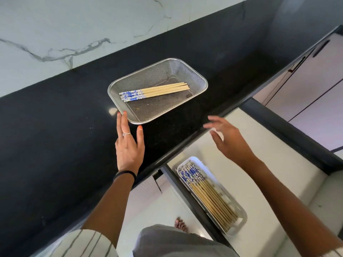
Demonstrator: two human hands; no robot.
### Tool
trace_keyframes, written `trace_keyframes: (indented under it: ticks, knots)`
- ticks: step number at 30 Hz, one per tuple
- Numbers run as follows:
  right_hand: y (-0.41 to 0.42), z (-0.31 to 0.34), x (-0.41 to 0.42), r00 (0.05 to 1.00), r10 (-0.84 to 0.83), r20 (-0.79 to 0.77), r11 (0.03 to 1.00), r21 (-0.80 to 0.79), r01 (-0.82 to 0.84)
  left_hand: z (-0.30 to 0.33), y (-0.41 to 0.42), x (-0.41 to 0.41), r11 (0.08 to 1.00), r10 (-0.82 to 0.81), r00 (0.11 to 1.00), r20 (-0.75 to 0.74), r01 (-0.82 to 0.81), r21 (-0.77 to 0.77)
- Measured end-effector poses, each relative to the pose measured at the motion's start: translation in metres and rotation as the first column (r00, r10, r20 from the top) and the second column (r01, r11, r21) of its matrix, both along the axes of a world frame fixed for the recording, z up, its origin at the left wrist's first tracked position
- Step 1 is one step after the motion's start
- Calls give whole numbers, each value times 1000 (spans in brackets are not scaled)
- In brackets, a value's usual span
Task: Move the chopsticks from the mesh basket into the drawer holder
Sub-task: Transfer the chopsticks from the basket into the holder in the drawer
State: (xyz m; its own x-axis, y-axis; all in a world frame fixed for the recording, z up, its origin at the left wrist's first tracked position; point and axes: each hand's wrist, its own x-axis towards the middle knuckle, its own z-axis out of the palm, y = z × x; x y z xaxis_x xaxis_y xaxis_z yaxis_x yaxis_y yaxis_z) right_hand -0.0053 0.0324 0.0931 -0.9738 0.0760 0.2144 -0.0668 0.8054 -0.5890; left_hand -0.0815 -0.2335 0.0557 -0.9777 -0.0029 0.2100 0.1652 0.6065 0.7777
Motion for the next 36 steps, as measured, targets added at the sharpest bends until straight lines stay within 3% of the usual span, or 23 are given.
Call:
trace_keyframes:
  ticks: [5, 8, 13, 17, 28, 36]
  knots:
    - [-28, 39, -73, 995, 70, -75, 997, -6, -71, 1, 0, -1, 1000, -4, 1000, 16, 4, -3]
    - [-44, 45, -118, 991, 130, 24, 989, 66, -131, 0, -1, -2, 1000, -9, 1000, 20, 9, 1]
    - [-65, 41, -181, 961, 76, 266, 967, 215, -136, -1, -1, -2, 1000, -4, 1000, 27, 4, 10]
    - [-77, 30, -207, 936, 67, 345, 922, 336, -190, -3, -1, -4, 1000, -9, 1000, 28, 9, 8]
    - [-93, 20, -217, 940, 118, 321, 758, 582, -294, -7, 0, -7, 999, 14, 1000, 21, -13, -52]
    - [-88, 24, -210, 948, 159, 275, 713, 632, -302, -7, 1, -6, 997, 14, 1000, 9, -13, -81]
